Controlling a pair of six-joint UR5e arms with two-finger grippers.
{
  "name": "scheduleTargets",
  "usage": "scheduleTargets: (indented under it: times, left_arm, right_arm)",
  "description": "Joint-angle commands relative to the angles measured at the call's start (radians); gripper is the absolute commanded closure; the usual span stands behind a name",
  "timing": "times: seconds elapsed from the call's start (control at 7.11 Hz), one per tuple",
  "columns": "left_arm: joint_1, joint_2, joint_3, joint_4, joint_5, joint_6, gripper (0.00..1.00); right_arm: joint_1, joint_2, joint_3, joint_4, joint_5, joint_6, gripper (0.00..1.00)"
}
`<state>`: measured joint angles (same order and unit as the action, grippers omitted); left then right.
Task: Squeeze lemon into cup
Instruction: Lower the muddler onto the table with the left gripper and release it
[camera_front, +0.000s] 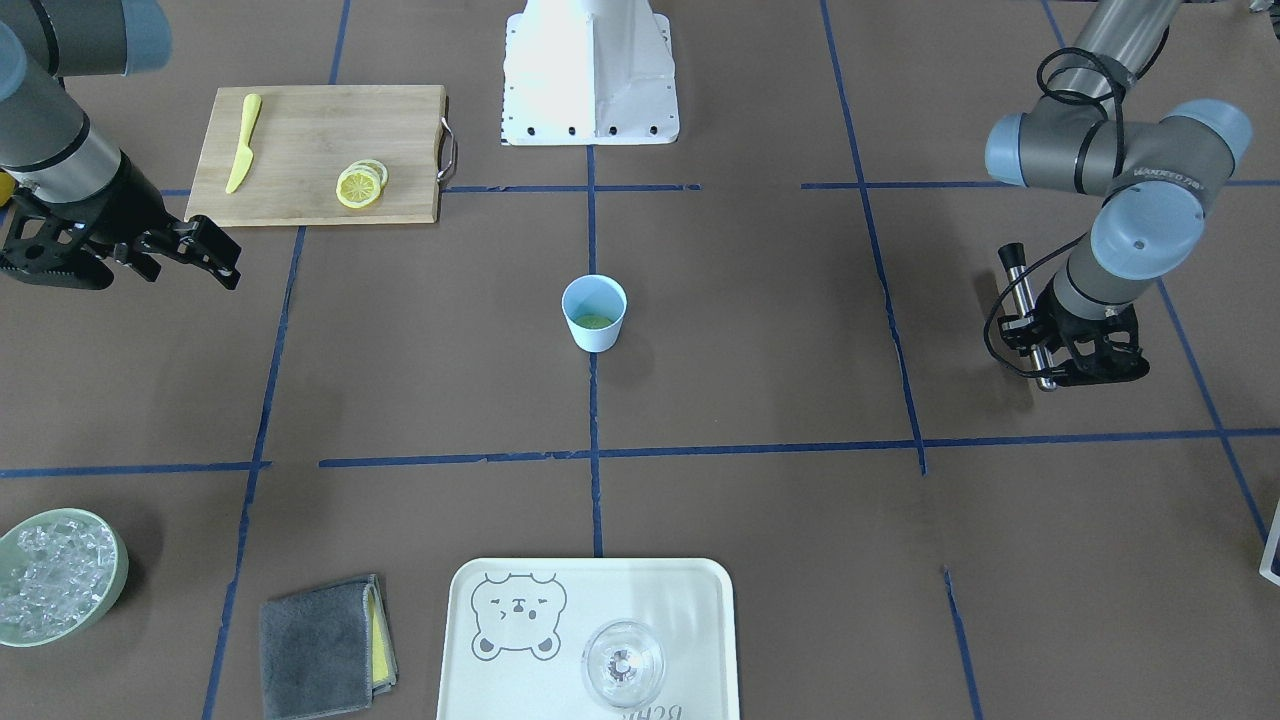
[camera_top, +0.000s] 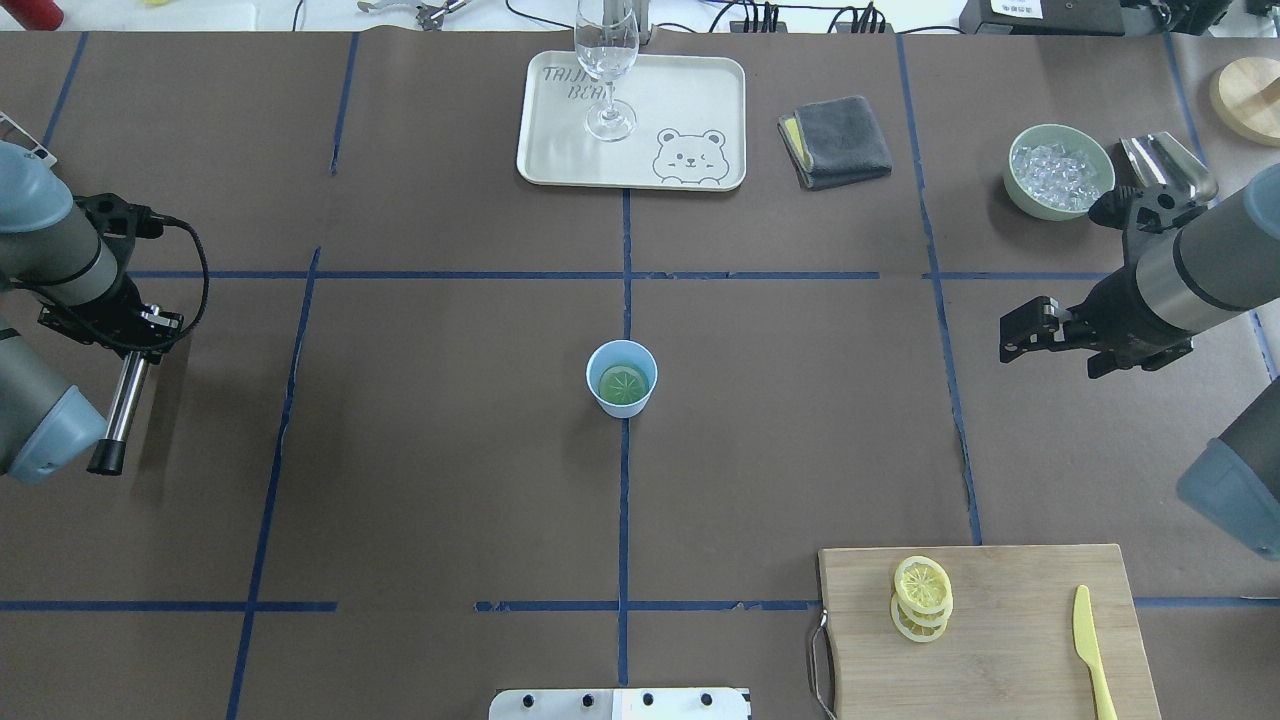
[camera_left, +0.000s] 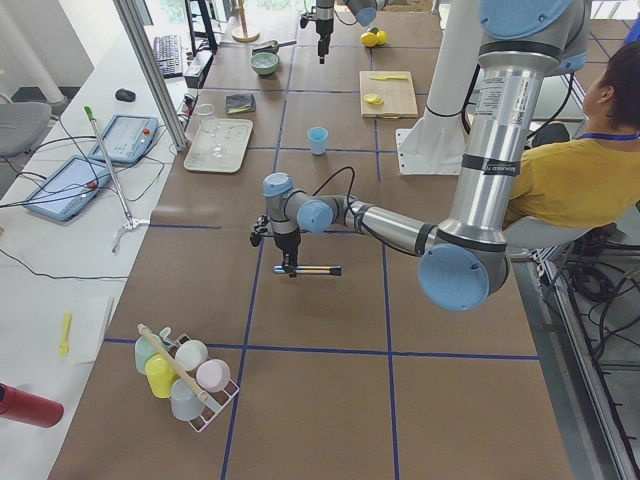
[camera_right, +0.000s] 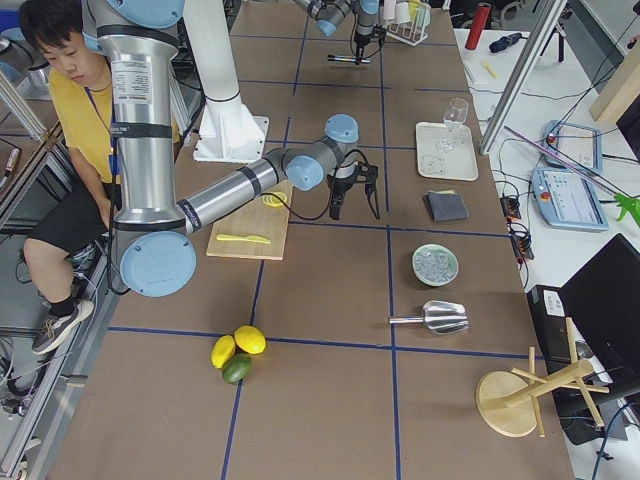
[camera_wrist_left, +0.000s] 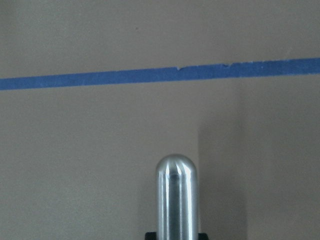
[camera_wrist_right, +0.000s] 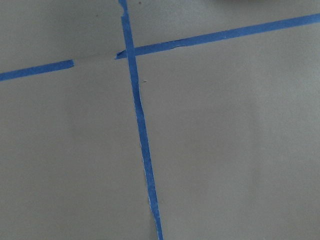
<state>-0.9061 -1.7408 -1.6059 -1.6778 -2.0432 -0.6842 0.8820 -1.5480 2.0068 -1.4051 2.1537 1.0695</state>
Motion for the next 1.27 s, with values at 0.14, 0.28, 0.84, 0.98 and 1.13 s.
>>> scheduleTargets:
  times: [0.14,0.28,0.84,0.98,1.13]
  left_arm:
    - [0.003,0.003,0.001,-0.007,0.0,-0.001,0.93]
    - [0.004,0.003,0.003,-0.007,0.0,-0.001,0.89]
    - [0.001,0.003,-0.018,-0.007,0.0,0.008,0.42]
    - [-0.004,0.003,-0.06,-0.002,0.015,0.009,0.31]
    - [-0.032,0.038,-0.15,0.0,0.015,0.011,0.0]
  right_arm:
    - [0.0,0.0,0.0,0.0,-0.002,0.001,0.0]
    - [0.0,-0.001,0.0,0.0,-0.002,0.001,0.0]
    - [0.002,0.0,0.0,0.0,-0.003,0.003,0.0]
    - [0.003,0.002,0.0,0.0,-0.003,0.003,0.0]
    - [0.005,0.002,0.0,0.0,-0.003,0.003,0.0]
